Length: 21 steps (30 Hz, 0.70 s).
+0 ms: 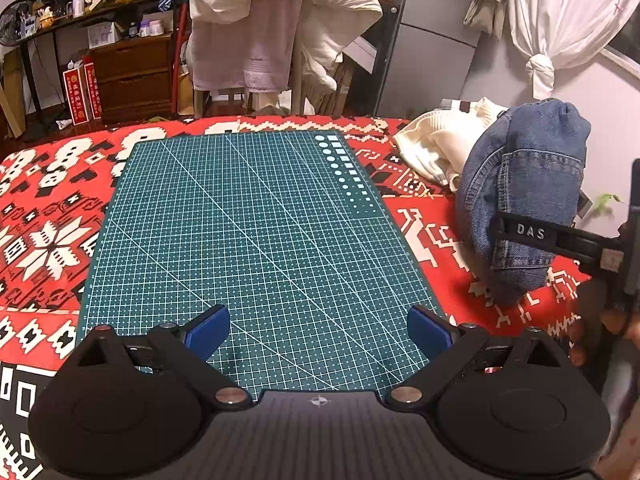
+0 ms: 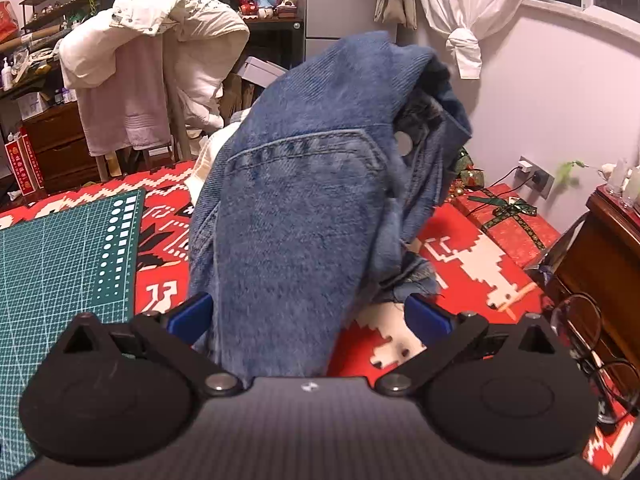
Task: Fold clothes
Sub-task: 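Move the right gripper toward the blue denim jacket and open it, then grasp the denim jacket with the right gripper and drag it onto the green mat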
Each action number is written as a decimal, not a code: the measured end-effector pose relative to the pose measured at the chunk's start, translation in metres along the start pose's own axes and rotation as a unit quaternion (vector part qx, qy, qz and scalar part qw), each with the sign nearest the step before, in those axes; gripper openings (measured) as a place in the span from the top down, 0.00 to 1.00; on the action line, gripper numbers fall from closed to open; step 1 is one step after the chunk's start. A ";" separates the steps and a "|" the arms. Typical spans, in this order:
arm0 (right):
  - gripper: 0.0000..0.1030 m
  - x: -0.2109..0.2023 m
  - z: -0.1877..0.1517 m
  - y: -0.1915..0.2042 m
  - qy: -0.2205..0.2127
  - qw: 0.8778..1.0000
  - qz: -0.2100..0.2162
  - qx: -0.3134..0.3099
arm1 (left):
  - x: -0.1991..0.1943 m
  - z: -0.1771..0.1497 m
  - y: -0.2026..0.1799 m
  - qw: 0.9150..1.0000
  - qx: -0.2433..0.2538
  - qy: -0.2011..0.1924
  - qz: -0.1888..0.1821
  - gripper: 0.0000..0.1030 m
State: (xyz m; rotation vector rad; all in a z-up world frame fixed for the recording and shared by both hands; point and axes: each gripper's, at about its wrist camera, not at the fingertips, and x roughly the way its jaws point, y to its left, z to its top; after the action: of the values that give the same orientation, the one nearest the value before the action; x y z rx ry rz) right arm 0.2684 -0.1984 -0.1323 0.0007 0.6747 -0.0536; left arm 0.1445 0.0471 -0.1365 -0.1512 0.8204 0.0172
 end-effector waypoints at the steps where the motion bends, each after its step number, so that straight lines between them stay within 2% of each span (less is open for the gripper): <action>1: 0.03 0.002 0.000 0.001 -0.001 1.000 0.001 -0.002 | 0.001 0.000 0.001 1.000 0.000 0.002 0.000 0.08; 2: 0.08 0.003 0.001 0.002 -0.003 1.000 0.002 -0.005 | 0.003 0.000 0.001 1.000 0.000 0.004 0.000 0.10; 4: 0.26 0.004 0.001 0.006 -0.004 1.000 0.004 -0.012 | 0.004 -0.001 0.002 1.000 -0.001 0.008 0.001 0.13; 5: 0.30 0.003 0.001 0.008 -0.005 1.000 0.003 -0.016 | 0.005 -0.001 0.003 1.000 -0.003 0.009 0.000 0.15; 6: 0.38 0.000 0.001 0.011 -0.007 1.000 0.002 -0.023 | 0.005 -0.001 0.004 1.000 -0.007 0.011 -0.001 0.19; 10: 0.58 -0.019 -0.002 0.027 -0.022 0.998 -0.005 -0.056 | 0.005 -0.001 0.007 1.000 -0.015 0.013 -0.002 0.29; 15: 0.67 -0.044 -0.004 0.040 -0.025 0.997 0.012 -0.071 | -0.006 -0.006 0.008 1.000 0.000 0.002 0.009 0.36; 21: 0.74 -0.090 -0.014 0.070 -0.029 0.992 0.067 -0.100 | -0.030 -0.013 0.025 1.000 -0.007 -0.012 0.017 0.37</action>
State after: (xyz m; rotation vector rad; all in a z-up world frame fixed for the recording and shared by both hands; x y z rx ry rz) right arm 0.1932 -0.1235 -0.0879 -0.1474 0.6179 0.1422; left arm 0.1129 0.0713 -0.1267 -0.1504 0.7983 0.0570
